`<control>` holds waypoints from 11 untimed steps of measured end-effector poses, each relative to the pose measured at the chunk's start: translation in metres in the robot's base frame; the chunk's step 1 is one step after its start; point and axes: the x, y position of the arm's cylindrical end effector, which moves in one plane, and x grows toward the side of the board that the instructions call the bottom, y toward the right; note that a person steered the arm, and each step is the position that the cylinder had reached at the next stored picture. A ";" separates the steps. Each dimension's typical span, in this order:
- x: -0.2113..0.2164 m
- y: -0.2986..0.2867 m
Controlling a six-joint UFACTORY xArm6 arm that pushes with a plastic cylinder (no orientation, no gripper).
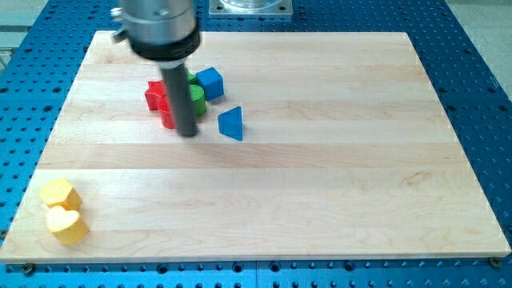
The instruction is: Slide the green circle into the hexagon
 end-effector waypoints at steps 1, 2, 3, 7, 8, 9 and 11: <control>-0.027 0.031; -0.030 0.021; -0.024 -0.007; -0.049 -0.047; -0.040 -0.075; -0.055 -0.078; 0.003 -0.133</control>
